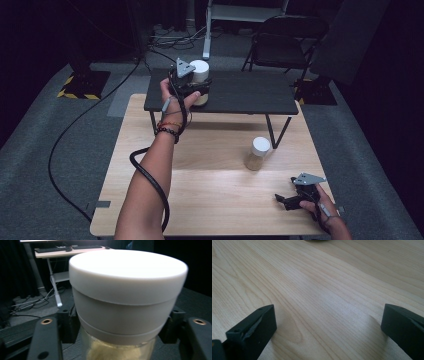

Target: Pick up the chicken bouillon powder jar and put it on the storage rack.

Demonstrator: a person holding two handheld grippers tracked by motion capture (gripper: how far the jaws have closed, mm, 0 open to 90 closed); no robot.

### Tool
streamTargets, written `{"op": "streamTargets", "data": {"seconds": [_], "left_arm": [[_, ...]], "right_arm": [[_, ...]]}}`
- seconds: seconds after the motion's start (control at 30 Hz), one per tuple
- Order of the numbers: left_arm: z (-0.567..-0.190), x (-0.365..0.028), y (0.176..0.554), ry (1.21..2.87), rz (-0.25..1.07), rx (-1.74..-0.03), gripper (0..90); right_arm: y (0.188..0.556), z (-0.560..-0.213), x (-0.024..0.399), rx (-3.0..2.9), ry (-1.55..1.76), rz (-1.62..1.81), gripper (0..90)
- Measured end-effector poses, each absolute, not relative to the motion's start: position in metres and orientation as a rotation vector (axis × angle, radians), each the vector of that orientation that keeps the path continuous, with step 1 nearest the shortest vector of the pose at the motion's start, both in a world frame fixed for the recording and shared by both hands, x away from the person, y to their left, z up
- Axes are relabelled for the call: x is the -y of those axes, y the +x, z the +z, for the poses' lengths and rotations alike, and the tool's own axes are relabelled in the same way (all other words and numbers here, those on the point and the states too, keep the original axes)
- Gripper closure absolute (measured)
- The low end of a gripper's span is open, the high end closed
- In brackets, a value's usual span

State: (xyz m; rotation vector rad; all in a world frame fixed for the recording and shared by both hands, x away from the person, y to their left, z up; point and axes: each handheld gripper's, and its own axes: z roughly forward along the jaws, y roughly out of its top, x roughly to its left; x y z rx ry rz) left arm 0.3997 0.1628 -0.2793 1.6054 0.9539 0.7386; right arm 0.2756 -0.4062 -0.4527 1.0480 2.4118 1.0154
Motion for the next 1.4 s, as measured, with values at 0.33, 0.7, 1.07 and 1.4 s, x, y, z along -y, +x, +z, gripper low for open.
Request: {"op": "streamTargets", "data": {"seconds": [0.33,0.7,1.07,1.4], "left_arm": [[-0.279,-0.155,0.400,1.620,0.774,-0.984,20.2],[-0.283,-0.145,0.395,1.620,0.832,-1.011,1.0],[-0.283,-0.153,0.376,1.613,0.853,-0.978,0.7],[-0.286,-0.154,0.349,1.692,0.927,-0.885,0.7]], "right_arm": [[0.276,-0.453,0.406,-2.412,1.049,1.016,0.0],[0.276,-0.453,0.406,-2.412,1.048,1.016,0.0],[0.276,-0.453,0.406,-2.412,1.050,1.015,0.0],[0.276,-0.453,0.406,-2.413,1.049,1.014,0.0]]}}
